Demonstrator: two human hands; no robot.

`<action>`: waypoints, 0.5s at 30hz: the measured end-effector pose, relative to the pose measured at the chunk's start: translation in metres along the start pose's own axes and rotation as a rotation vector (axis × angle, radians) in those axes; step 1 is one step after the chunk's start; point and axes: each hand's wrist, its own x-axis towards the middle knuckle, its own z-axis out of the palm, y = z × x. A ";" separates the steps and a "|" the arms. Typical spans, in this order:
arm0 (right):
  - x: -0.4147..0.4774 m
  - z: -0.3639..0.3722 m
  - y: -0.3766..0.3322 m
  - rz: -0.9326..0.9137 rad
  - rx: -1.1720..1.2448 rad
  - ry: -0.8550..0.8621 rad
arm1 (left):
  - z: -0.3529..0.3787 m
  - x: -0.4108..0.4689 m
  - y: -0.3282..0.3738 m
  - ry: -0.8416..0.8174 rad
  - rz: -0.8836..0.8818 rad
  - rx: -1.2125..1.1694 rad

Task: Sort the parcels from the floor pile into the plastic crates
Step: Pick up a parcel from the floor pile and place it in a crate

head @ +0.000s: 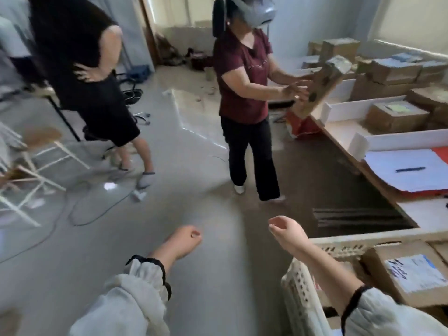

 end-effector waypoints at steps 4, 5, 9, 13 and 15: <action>0.016 0.083 -0.080 -0.126 -0.069 -0.169 | -0.044 -0.021 -0.102 0.050 -0.173 -0.068; 0.019 0.106 -0.099 -0.157 -0.099 -0.198 | -0.054 -0.028 -0.126 0.058 -0.208 -0.071; 0.021 0.210 -0.172 -0.276 -0.204 -0.380 | -0.090 -0.052 -0.226 0.108 -0.332 -0.129; 0.021 0.326 -0.238 -0.386 -0.305 -0.537 | -0.122 -0.088 -0.327 0.197 -0.487 -0.220; 0.015 0.381 -0.267 -0.426 -0.336 -0.624 | -0.130 -0.113 -0.375 0.228 -0.561 -0.255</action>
